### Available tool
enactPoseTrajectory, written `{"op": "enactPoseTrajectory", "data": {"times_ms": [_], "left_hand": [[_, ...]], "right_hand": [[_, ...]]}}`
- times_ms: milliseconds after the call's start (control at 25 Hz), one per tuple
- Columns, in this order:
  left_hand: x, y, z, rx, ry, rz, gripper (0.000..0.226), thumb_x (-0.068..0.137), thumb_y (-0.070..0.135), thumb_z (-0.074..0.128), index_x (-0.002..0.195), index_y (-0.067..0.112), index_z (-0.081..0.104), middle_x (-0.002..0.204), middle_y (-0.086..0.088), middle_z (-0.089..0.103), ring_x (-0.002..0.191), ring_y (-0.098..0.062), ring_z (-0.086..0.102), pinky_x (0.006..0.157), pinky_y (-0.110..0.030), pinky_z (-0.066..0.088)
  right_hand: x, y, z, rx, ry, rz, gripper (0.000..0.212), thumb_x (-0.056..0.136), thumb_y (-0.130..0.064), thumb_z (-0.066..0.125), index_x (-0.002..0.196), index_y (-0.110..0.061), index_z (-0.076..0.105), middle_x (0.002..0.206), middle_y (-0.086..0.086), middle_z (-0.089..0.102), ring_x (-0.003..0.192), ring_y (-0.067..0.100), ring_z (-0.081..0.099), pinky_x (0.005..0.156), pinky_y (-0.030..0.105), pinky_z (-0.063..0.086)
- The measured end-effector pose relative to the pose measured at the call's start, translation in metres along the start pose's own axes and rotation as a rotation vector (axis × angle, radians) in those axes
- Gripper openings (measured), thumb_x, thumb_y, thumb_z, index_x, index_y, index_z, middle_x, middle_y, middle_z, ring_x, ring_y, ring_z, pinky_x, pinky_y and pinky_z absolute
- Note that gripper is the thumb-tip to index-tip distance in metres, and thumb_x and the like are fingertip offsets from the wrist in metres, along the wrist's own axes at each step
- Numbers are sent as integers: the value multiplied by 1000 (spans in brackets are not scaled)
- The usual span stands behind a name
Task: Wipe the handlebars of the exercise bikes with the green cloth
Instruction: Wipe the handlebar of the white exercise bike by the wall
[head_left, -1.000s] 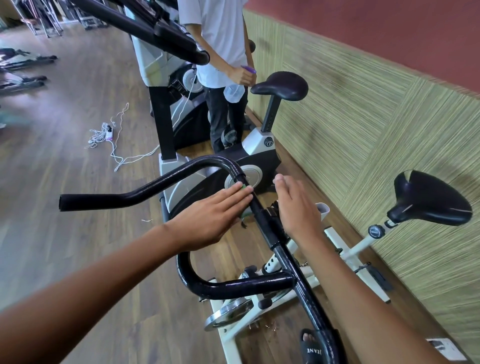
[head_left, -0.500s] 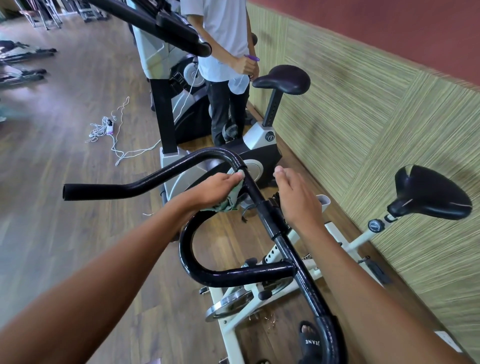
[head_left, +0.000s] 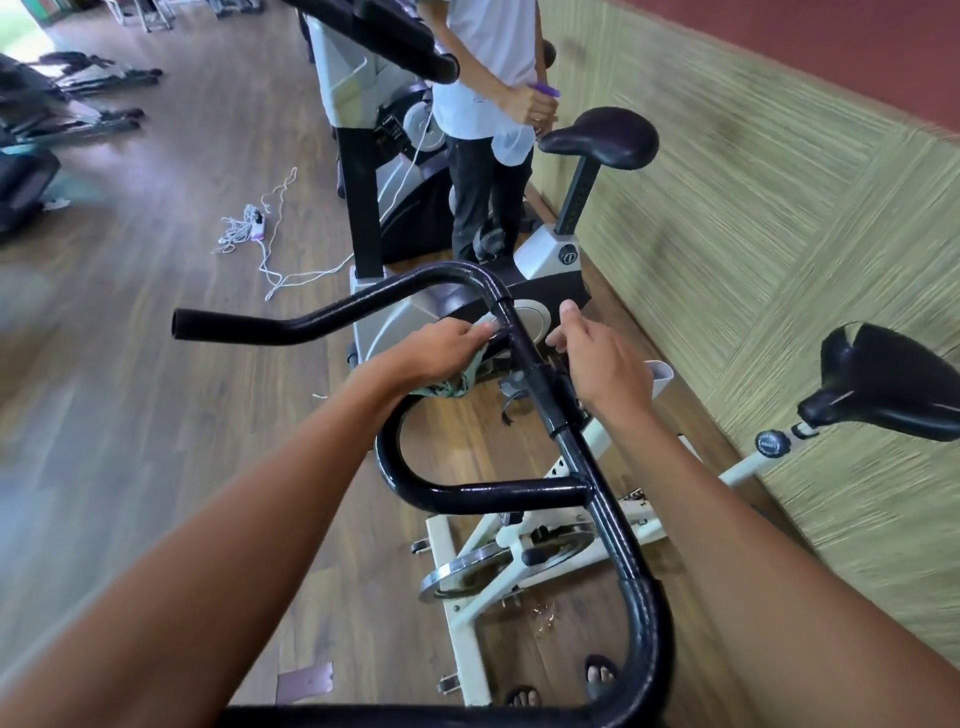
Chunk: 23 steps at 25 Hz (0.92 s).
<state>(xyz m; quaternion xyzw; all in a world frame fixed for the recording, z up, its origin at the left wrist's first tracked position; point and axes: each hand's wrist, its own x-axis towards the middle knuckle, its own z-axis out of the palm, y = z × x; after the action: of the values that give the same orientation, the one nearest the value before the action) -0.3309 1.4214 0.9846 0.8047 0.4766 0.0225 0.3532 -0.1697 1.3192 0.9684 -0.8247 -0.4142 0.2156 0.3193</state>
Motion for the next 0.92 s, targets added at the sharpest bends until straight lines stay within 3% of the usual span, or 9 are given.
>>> {"op": "enactPoseTrajectory", "data": {"times_ms": [120,200,320,400,480,560,680,800,920], "left_hand": [[-29,-25,1,-68,139,-221,55,104,47,37,105,-1,65,96,-11,63,90,-27,60,86,-33,45],[-53,-41,8,-444,286,-444,53,100,46,44,107,-3,64,95,-16,68,84,-30,65,87,-41,54],[-91,-37,53,-1080,707,-696,40,98,39,45,91,2,58,87,-23,68,69,-34,65,80,-53,57],[-98,-17,85,-1313,980,-799,45,92,44,37,85,5,58,93,-25,68,80,-39,67,84,-58,54],[-96,13,114,-1489,1156,-884,72,83,62,29,103,2,64,106,-25,69,97,-45,68,89,-63,53],[-92,55,136,-1711,1177,-917,83,84,68,29,122,1,58,117,-21,68,100,-41,68,89,-56,55],[-90,92,148,-1885,1058,-885,55,101,49,30,129,11,58,118,-22,68,103,-35,69,91,-43,53],[-96,95,141,-1983,1112,-833,38,104,38,33,92,13,60,70,-12,69,65,-22,69,70,-32,56],[-91,96,152,-1848,1139,-897,51,102,43,36,126,4,57,116,-19,69,109,-38,66,94,-47,52]], "right_hand": [[-2,0,-3,-42,-74,-36,70,104,-52,9,98,-26,74,109,5,69,108,30,57,107,46,34],[-1,2,-4,-61,-99,-64,75,104,-52,7,105,-18,74,110,11,69,110,32,58,109,47,32],[-1,3,-5,-58,-123,-97,77,104,-53,6,110,-12,71,114,16,68,112,35,58,107,46,32],[-1,4,-7,-77,-140,-130,75,104,-51,6,117,-12,69,121,17,66,116,35,56,107,46,28],[-2,4,-10,-92,-168,-170,73,105,-49,6,124,-11,65,126,16,64,120,35,54,107,46,26],[-2,5,-11,-97,-195,-210,70,105,-47,6,125,-11,62,130,14,62,121,33,52,107,46,26],[-3,9,-14,-86,-217,-246,69,105,-49,6,125,-13,61,131,12,61,121,34,51,107,47,26],[-3,13,-14,-84,-225,-321,66,105,-46,6,129,-15,59,126,11,63,120,31,51,105,48,27],[-1,11,-12,-91,-224,-324,65,105,-47,8,126,-15,61,125,10,62,118,29,53,105,48,28]]}}
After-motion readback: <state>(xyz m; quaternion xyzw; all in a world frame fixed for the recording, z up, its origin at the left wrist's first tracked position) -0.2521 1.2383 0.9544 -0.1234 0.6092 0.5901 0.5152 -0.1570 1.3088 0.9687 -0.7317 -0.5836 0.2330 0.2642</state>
